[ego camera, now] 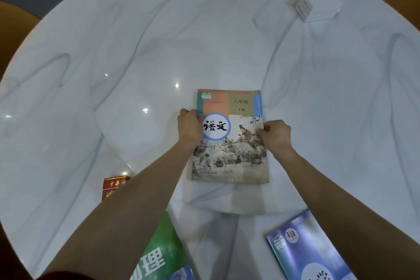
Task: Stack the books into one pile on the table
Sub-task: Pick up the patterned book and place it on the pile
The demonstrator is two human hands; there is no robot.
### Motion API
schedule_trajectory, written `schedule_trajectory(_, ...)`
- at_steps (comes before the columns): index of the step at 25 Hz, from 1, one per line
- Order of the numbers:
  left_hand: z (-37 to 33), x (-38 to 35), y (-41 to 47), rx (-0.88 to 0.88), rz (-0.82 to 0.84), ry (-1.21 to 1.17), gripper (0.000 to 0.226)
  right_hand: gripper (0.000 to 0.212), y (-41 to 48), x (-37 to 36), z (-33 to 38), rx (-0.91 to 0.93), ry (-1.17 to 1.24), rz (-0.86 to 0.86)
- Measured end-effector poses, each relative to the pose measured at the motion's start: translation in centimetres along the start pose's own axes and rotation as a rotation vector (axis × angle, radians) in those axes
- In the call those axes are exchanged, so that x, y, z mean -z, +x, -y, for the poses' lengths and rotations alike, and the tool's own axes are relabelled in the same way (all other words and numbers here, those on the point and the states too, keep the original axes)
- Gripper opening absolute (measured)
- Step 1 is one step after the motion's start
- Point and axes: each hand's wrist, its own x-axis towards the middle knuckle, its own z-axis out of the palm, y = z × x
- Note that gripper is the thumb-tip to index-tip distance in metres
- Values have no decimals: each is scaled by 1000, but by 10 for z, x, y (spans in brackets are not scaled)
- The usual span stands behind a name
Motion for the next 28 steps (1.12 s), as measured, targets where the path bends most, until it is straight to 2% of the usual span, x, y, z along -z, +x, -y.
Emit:
schedule_trajectory(5,-2,1,-4,2,-12,-16,30,30,1,-1,0,31,-8,-13)
schedule_trajectory(14,2,19,-6,-30,16,147,28,30,-11,11,12,9,-53,-1)
schedule_trajectory(20,13,44,-39,-228,-11,456,32,32,-48,15,28,285,-463,-77)
schedule_trajectory(28,38,70,-101,-343,-28,627,34,31,-123,-8,49,537,-569,4)
